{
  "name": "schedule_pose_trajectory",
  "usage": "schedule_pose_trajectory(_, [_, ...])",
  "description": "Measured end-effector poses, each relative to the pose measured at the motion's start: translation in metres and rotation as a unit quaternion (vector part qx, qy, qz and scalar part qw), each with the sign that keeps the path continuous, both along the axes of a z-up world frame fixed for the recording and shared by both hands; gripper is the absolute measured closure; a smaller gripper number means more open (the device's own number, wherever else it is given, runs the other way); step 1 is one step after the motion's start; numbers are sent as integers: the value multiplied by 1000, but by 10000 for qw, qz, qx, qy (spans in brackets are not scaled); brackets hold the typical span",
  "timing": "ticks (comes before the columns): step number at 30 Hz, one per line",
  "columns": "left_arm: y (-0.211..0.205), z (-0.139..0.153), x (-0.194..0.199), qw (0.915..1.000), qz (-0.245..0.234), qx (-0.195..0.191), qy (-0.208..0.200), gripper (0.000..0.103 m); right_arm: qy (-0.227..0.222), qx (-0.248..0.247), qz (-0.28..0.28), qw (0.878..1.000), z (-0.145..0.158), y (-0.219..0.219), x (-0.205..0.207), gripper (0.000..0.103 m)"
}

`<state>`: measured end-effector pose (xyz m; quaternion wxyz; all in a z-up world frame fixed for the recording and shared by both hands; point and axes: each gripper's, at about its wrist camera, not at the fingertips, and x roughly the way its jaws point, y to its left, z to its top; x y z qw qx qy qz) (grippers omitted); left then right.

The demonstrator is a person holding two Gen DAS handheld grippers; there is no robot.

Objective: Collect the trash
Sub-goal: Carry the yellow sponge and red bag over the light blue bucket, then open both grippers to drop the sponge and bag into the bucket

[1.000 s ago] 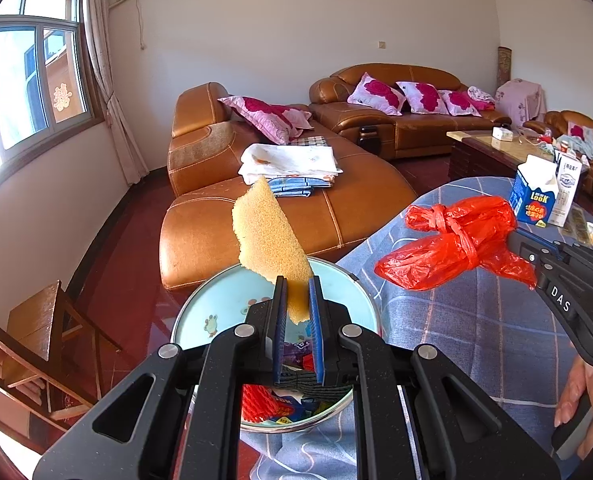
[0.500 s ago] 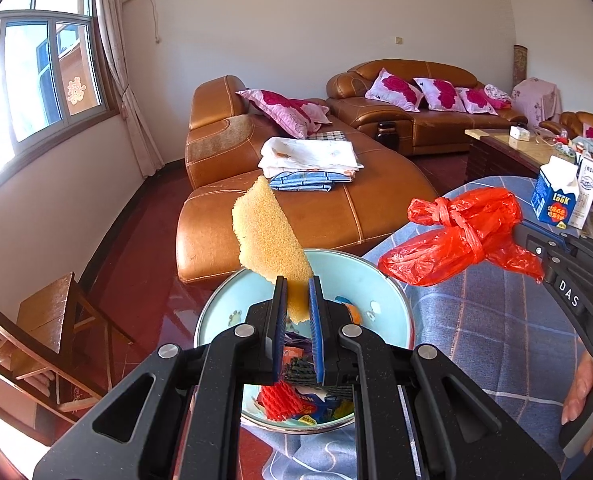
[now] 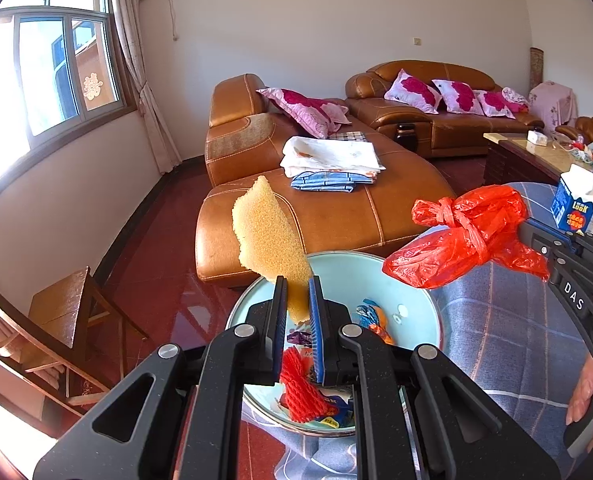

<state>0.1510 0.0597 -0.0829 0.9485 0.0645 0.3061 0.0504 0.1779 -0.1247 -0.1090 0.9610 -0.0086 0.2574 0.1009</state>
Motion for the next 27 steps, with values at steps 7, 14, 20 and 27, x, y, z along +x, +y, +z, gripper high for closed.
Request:
schedule_pose_trajectory(7, [10, 2, 1, 9999, 149, 36, 5, 92, 3, -9, 96, 10000, 1, 8, 3, 100])
schedule_pose_trajectory(14, [19, 6, 1, 9996, 263, 22, -42, 92, 9, -69, 255, 9997, -1, 21, 5, 100])
schedule_pose_trajectory(20, [26, 9, 3, 9995, 326, 10, -53, 92, 11, -122, 379, 9992, 0, 32, 6, 100])
schedule_pose_trajectory(27, [29, 9, 6, 9990, 452, 58, -38, 92, 6, -146, 500, 9986, 1, 43, 10, 100])
